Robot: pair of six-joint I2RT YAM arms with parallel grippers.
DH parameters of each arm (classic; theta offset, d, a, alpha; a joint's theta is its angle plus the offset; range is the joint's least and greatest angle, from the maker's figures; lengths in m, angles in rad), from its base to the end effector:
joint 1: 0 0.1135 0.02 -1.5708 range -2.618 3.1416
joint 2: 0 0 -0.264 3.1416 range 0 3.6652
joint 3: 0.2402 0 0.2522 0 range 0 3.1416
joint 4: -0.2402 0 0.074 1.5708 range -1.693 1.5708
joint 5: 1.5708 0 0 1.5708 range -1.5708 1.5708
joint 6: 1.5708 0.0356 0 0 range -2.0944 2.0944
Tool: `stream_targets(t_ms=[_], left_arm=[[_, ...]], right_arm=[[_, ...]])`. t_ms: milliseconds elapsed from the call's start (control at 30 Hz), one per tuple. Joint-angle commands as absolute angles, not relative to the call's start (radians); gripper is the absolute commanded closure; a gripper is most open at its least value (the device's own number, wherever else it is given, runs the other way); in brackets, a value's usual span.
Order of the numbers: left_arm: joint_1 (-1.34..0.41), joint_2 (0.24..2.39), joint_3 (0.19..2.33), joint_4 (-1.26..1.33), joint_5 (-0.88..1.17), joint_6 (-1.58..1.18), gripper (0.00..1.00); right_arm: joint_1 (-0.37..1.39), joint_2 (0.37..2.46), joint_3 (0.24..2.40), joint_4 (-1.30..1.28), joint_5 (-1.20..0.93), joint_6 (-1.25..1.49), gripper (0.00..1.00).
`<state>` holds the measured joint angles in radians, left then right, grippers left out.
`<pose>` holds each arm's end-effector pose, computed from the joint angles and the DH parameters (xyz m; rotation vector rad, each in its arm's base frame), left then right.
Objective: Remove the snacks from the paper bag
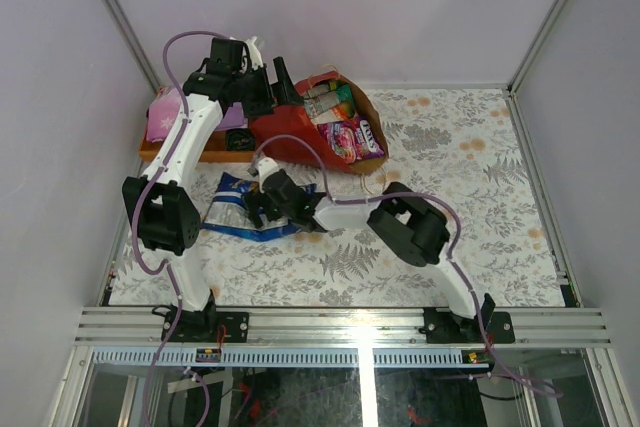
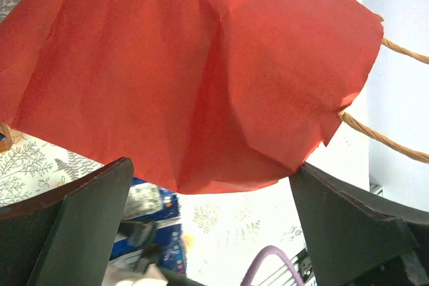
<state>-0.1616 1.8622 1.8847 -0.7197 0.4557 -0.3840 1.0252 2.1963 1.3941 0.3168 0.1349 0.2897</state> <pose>0.4126 -0.0831 0.3638 -0.0077 2.3090 -0.8014 0.2556 0.4118 0.1421 -0.6813 2.0084 0.6677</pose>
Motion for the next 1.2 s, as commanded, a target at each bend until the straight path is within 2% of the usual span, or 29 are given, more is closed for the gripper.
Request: stream_targets(t_ms=[0,100,367,600,900,1167], left_arm=[[-0.152,1.852,1.889,-0.675,0.439,-0.381,0.00],[-0.152,1.856,1.906,-0.687,0.437,-0.374,0.00],[-0.151,1.863,1.911,-0.694,0.434,-0.371,0.00],[-0.152,1.857,1.899,-0.691,0.434,-0.369,0.00],[-0.151,1.844,1.883,-0.687,0.430,-0.363,0.00],[-0.150,1.844,1.882,-0.688,0.427,-0.359,0.00]], right_arm=[[1.047,2.334,1.628,0.198,0.053,0.331,0.06],[1.047,2.309,1.656,0.202,0.049,0.349,0.04],[1.021,1.979,1.235,0.316,0.127,0.293,0.02],[1.015,1.902,1.084,0.270,0.090,0.283,0.01],[1.016,2.083,1.200,0.277,0.026,0.319,0.05],[1.028,2.292,1.489,0.216,-0.031,0.360,0.09]])
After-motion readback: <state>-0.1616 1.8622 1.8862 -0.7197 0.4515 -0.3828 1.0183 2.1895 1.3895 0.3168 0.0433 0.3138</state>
